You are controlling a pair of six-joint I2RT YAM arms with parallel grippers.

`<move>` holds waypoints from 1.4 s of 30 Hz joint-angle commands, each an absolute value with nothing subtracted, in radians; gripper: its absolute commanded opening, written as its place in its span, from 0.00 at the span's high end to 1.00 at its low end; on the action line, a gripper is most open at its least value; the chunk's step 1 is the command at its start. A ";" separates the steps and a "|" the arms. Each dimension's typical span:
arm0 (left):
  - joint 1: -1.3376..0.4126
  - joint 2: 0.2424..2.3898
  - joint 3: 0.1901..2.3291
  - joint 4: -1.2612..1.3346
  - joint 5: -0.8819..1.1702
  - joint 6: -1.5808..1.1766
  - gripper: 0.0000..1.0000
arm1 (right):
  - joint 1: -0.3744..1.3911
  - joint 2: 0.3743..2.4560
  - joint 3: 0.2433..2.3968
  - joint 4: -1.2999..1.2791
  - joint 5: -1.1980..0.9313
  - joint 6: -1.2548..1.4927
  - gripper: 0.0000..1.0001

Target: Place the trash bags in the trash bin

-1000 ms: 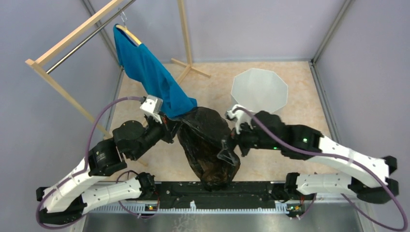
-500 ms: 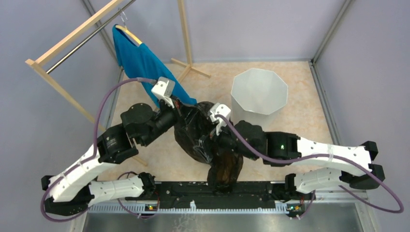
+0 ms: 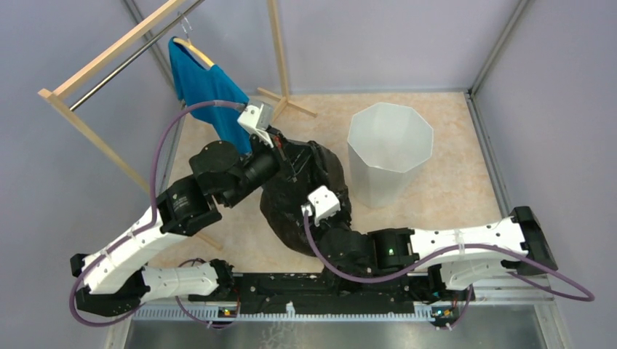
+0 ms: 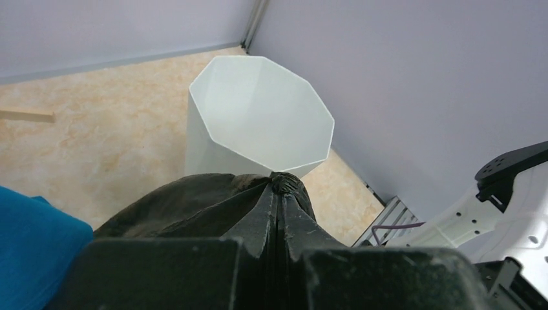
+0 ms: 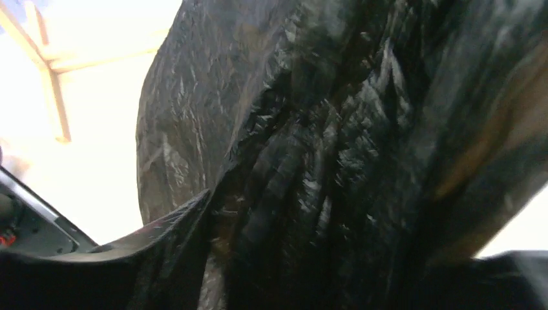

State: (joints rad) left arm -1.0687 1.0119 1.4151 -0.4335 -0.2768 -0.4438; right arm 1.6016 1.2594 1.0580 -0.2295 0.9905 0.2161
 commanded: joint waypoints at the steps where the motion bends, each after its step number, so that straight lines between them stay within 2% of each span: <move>1: -1.069 0.992 1.463 -0.366 -0.280 -0.423 1.00 | 1.617 1.174 1.038 -0.060 1.048 0.129 0.60; 2: -1.069 0.985 1.463 -0.366 -0.282 -0.416 0.94 | 1.615 1.143 1.024 -0.020 1.027 0.099 0.72; 4: -1.069 0.965 1.461 -0.360 -0.286 -0.403 0.77 | 1.601 1.071 1.005 0.065 0.942 0.052 0.88; 6: -1.069 0.930 1.452 -0.347 -0.285 -0.386 0.55 | 1.518 1.004 1.033 0.039 0.813 0.092 1.00; 7: -1.070 0.910 1.444 -0.339 -0.284 -0.378 0.40 | 1.452 0.977 1.067 -0.004 0.709 0.137 1.00; 8: -1.071 0.885 1.438 -0.329 -0.281 -0.372 0.20 | 1.360 0.963 1.111 -0.059 0.590 0.186 1.00; 9: -1.069 0.858 1.430 -0.314 -0.275 -0.366 0.08 | 1.262 0.958 1.162 -0.104 0.457 0.228 1.00; 10: -1.070 0.833 1.420 -0.297 -0.269 -0.362 0.02 | 1.174 0.965 1.223 -0.148 0.327 0.258 1.00; 13: -1.070 0.770 1.413 -0.260 -0.254 -0.347 0.01 | 1.031 1.013 1.450 -0.260 0.178 0.254 1.00; 18: -1.070 0.807 1.514 -0.351 -0.306 -0.305 0.01 | 0.948 1.201 1.902 -0.537 0.231 0.123 1.00; 22: -1.070 0.928 1.633 -0.412 -0.331 -0.217 0.01 | 0.930 1.319 2.142 -0.704 0.352 -0.023 1.00; 25: -1.069 1.072 1.774 -0.466 -0.370 -0.098 0.01 | 0.896 1.324 2.136 -0.750 0.369 -0.101 1.00; 29: -1.067 1.251 1.881 -0.425 -0.454 0.047 0.01 | 0.746 1.273 2.017 -0.777 0.200 -0.077 1.00; 31: -1.054 1.311 1.889 -0.375 -0.441 0.061 0.01 | 0.712 1.238 1.957 -0.783 0.188 -0.065 1.00; 35: -0.937 1.396 1.897 -0.366 -0.317 -0.053 0.02 | 0.641 1.197 1.910 -0.816 0.044 -0.024 1.00; 39: -0.726 1.390 1.820 -0.320 -0.052 -0.230 0.04 | 0.627 1.181 1.901 -0.824 -0.031 -0.009 1.00; 42: -0.649 1.408 1.798 -0.261 0.064 -0.273 0.05 | 0.565 1.189 1.884 -0.791 -0.155 0.061 1.00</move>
State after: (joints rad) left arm -0.7338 1.4487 1.8015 -0.4007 -0.1402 -0.1596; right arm 0.6292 1.2316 1.8893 -0.8398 0.0185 -0.0147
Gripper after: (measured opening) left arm 0.954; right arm 0.003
